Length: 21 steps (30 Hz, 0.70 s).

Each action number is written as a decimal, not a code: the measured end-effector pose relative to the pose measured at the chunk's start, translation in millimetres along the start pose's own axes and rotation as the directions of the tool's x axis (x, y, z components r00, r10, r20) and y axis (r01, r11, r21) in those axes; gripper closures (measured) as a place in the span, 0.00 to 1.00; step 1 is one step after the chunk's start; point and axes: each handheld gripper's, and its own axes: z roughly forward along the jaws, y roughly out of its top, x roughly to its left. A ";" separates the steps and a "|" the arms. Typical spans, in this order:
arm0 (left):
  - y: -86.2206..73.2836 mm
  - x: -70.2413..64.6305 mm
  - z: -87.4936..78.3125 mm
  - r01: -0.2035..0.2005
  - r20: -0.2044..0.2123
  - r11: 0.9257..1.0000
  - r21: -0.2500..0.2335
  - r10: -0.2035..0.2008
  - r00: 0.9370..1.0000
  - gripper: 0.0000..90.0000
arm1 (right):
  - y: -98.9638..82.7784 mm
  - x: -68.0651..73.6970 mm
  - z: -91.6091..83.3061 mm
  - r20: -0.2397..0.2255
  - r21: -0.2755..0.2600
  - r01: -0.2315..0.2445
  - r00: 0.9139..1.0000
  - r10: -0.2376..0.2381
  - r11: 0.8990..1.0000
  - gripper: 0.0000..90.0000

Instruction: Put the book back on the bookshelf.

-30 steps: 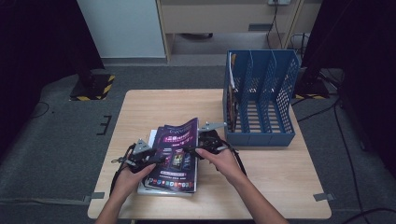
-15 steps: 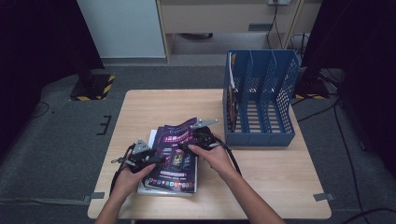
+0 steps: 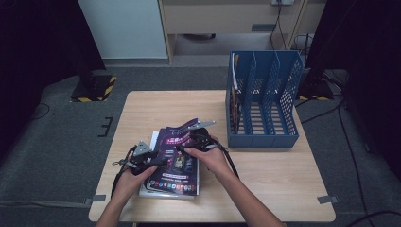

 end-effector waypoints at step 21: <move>1.6 2.1 2.7 0.041 0.050 0.999 -0.002 -0.041 0.998 0.28 | 12.0 -7.1 -17.1 0.028 -0.101 -0.003 1.000 0.006 0.995 0.85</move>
